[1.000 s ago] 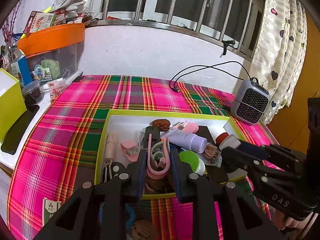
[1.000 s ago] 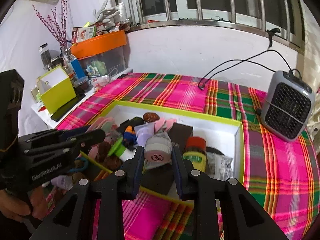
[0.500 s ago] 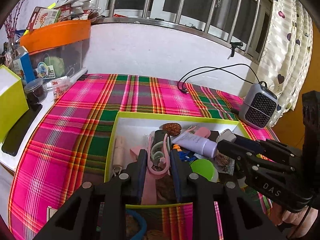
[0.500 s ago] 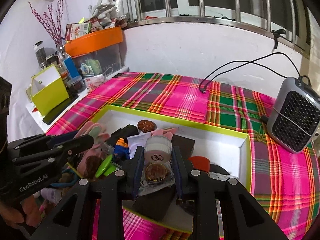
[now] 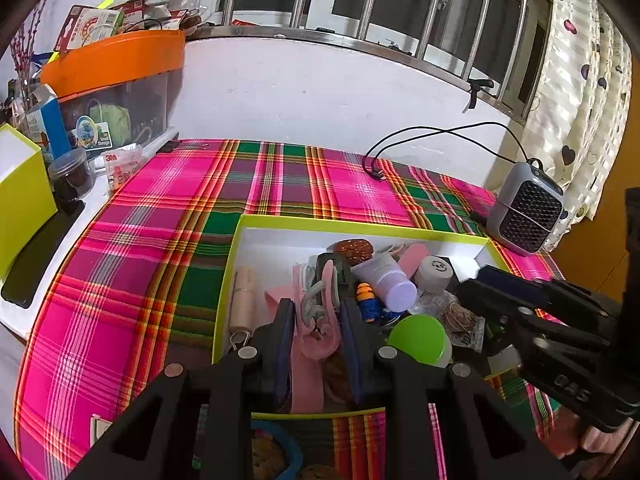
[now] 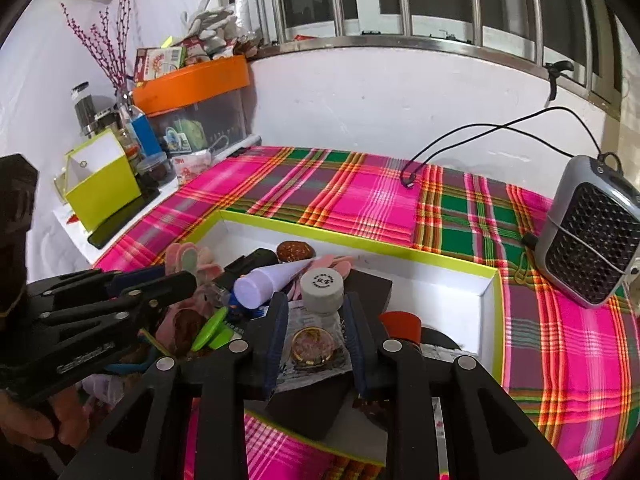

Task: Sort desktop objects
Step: 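Open the left gripper over the box releasing the pink clip while the right releases the jar, then withdraw both open grippers back from the box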

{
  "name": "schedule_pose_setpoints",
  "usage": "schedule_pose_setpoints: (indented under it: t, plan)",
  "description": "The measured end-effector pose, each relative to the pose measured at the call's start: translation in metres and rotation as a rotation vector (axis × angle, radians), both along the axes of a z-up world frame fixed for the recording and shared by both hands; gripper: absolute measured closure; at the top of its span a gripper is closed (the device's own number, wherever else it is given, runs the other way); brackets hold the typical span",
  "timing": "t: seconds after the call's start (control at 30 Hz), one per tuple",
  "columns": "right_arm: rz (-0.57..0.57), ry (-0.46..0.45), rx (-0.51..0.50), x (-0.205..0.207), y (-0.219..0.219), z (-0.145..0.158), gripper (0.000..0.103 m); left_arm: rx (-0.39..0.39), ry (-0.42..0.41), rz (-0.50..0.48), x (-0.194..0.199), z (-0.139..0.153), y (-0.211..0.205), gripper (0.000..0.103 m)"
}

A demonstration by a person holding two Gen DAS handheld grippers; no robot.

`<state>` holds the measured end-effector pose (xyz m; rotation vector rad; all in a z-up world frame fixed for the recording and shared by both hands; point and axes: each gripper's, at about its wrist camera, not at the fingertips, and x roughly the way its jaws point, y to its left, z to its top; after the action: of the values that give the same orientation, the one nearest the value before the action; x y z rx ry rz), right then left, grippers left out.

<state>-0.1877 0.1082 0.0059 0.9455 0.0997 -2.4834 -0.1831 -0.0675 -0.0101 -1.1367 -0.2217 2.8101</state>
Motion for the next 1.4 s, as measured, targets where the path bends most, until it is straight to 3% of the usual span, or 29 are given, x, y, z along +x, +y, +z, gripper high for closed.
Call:
schedule_pose_setpoints:
  t: [0.23,0.73,1.4]
  plan:
    - [-0.008,0.016,-0.036,0.029,0.018,0.009,0.073,0.003,-0.012,0.016,-0.002,-0.004,-0.003,0.079]
    - [-0.062,-0.059,-0.057,0.063,0.051,-0.006,0.073,0.034,0.020,0.032,0.010,0.008,-0.010,0.078]
    - [-0.016,-0.100,-0.078,0.109,0.058,-0.008,0.073,0.024,0.021,-0.004,0.080,0.021,0.008,0.078]
